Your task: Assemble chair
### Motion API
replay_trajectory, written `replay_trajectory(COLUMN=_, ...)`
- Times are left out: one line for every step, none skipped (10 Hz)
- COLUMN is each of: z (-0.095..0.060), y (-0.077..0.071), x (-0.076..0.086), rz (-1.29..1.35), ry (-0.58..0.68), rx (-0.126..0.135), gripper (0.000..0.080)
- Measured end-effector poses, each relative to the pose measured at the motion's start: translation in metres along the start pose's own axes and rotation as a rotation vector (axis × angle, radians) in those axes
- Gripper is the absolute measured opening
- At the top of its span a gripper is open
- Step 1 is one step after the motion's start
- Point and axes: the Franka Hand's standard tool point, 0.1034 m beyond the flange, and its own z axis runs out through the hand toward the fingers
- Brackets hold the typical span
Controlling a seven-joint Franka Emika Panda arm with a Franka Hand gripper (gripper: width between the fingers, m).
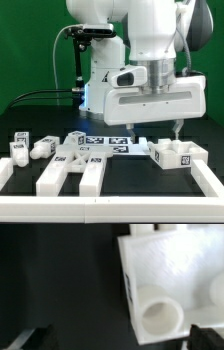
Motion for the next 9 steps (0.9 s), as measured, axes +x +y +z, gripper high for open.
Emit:
replay_trajectory(z=0.0, y=0.0, x=0.0, rz=-0.001, ry=0.001, rx=0.0, gripper=0.0649)
replay_trajectory(z=0.001, y=-0.001, x=-0.001, rz=-0.005, ry=0.001, rx=-0.001, gripper=0.0649)
replay_trajectory(z=0.008, y=-0.012, x=-0.005, rz=-0.085, ry=0.024, rx=-0.024, gripper=0.0649)
replay_trajectory(z=0.015, y=-0.021, x=-0.011, rz=-0.155, ry=0.021, rx=-0.034, gripper=0.0649)
replay_trajectory(z=0.022, y=-0.026, x=-0.015, rz=-0.208, ry=0.007, rx=-0.039, gripper=0.0649)
replay_trajectory(z=0.034, y=-0.029, x=-0.023, rz=-0.259, ry=-0.015, rx=-0.042, gripper=0.0649)
replay_trajectory(z=0.04, y=-0.026, x=-0.024, rz=-0.263, ry=-0.01, rx=-0.046, gripper=0.0649)
replay_trajectory(z=0.042, y=-0.015, x=-0.024, rz=-0.271, ry=-0.005, rx=-0.049, gripper=0.0649)
replay_trajectory(z=0.043, y=-0.008, x=-0.024, rz=-0.255, ry=0.001, rx=-0.051, gripper=0.0649)
